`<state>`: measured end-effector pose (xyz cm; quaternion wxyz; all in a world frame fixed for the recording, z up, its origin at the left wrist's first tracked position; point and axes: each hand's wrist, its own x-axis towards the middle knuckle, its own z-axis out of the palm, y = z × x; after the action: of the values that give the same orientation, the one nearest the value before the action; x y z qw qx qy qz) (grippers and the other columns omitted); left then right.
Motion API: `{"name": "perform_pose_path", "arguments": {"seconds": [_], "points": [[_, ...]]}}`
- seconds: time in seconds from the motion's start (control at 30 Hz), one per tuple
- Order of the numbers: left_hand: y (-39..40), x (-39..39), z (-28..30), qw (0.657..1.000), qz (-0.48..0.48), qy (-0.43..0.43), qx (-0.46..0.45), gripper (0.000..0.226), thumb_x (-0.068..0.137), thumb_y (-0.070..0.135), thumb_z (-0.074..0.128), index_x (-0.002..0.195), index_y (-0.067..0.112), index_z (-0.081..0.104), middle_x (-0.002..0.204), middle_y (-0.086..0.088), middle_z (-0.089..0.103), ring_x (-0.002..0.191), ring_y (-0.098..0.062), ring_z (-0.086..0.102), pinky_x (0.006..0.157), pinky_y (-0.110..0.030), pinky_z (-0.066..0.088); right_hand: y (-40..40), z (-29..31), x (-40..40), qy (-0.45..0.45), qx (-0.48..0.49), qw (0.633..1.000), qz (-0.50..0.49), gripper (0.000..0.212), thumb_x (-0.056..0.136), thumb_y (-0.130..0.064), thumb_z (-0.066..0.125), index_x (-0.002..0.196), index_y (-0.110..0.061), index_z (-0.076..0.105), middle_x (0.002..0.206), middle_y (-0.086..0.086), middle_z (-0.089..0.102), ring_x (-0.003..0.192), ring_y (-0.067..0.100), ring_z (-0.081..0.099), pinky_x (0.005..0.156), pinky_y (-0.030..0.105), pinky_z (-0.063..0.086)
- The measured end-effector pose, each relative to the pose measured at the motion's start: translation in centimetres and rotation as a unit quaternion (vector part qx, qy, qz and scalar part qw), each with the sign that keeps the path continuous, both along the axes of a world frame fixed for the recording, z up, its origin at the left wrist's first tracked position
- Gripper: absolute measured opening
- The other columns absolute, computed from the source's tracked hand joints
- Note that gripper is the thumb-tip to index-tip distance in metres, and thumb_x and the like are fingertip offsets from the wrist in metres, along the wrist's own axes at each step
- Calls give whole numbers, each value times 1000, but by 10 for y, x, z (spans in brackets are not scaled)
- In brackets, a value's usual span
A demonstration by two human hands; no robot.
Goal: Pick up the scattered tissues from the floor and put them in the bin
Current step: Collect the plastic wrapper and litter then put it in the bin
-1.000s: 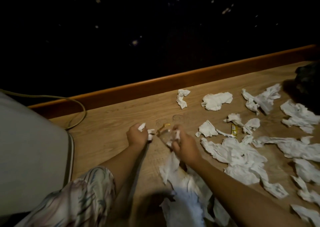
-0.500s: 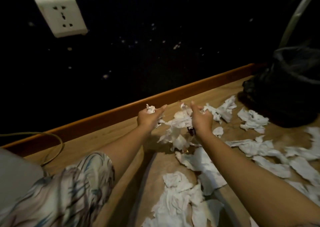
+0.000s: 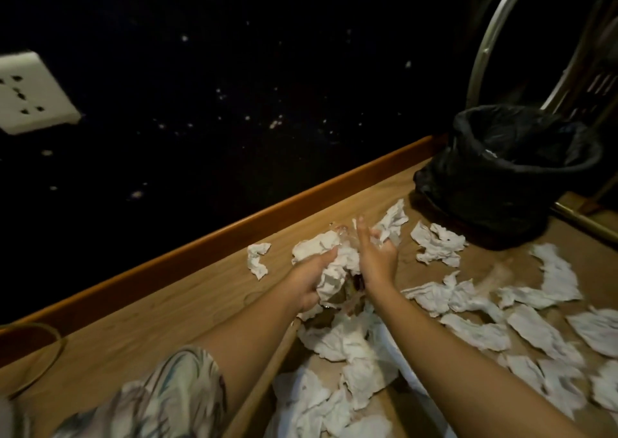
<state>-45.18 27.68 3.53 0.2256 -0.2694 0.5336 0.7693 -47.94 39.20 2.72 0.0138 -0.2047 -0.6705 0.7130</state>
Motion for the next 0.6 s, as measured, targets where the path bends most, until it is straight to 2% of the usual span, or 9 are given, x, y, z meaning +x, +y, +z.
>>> {"name": "perform_pose_path", "arguments": {"seconds": [0.07,0.1,0.17,0.2,0.27,0.37,0.43,0.53,0.6], "points": [[2,-12,12,998,5,14,-59,28,94,23,61,115,4,62,88,-13,76,76,-23,74,73,-36,61,4,-4,2,-5,-4,999,46,53,73,-61,71,105,-21,57,99,0,64,93,20,63,77,33,49],[2,-19,19,997,13,23,-79,22,95,20,59,109,4,63,81,-11,76,73,-21,74,71,-34,61,6,-5,1,-19,-36,997,71,59,70,-58,76,111,-21,56,104,4,65,93,21,66,74,34,54],[1,-36,30,994,25,39,-100,25,96,16,56,115,1,63,96,-15,75,90,-26,73,86,-40,58,10,-7,-4,-53,-128,984,116,68,64,-47,85,118,-22,51,110,11,67,90,27,71,66,37,60],[1,-43,37,993,25,47,-108,28,96,15,55,118,0,62,104,-18,73,98,-29,71,92,-44,56,14,-7,-8,-72,-162,975,135,70,63,-42,87,119,-23,49,112,13,66,91,30,71,68,41,61],[3,-59,47,989,7,62,-133,28,97,16,55,120,2,61,109,-18,72,99,-30,71,89,-43,57,23,-4,-19,-84,-201,965,147,65,68,-31,86,120,-24,47,114,14,66,94,34,71,75,48,60],[11,-86,59,980,-12,79,-181,29,95,13,57,123,7,57,107,-18,71,92,-30,72,82,-45,60,43,2,-37,-75,-194,972,111,59,74,-19,82,123,-23,51,113,13,67,91,30,72,76,45,60],[21,-111,66,973,-12,101,-209,32,92,9,59,124,11,56,108,-17,69,89,-31,72,80,-47,60,61,13,-49,-64,-200,975,71,46,79,-13,77,117,-27,56,108,13,68,87,29,72,75,46,60],[50,-150,77,972,-17,131,-196,30,92,4,58,121,13,58,107,-17,67,91,-32,69,81,-46,59,98,22,-73,-31,-219,975,-3,40,84,-13,73,118,-28,58,105,14,70,84,27,73,66,40,60],[79,-171,86,975,-47,141,-165,25,94,5,55,118,10,59,102,-17,67,90,-33,67,84,-47,57,122,32,-91,2,-241,970,-37,43,83,-13,74,122,-24,61,109,14,71,90,29,73,77,45,60]]}}
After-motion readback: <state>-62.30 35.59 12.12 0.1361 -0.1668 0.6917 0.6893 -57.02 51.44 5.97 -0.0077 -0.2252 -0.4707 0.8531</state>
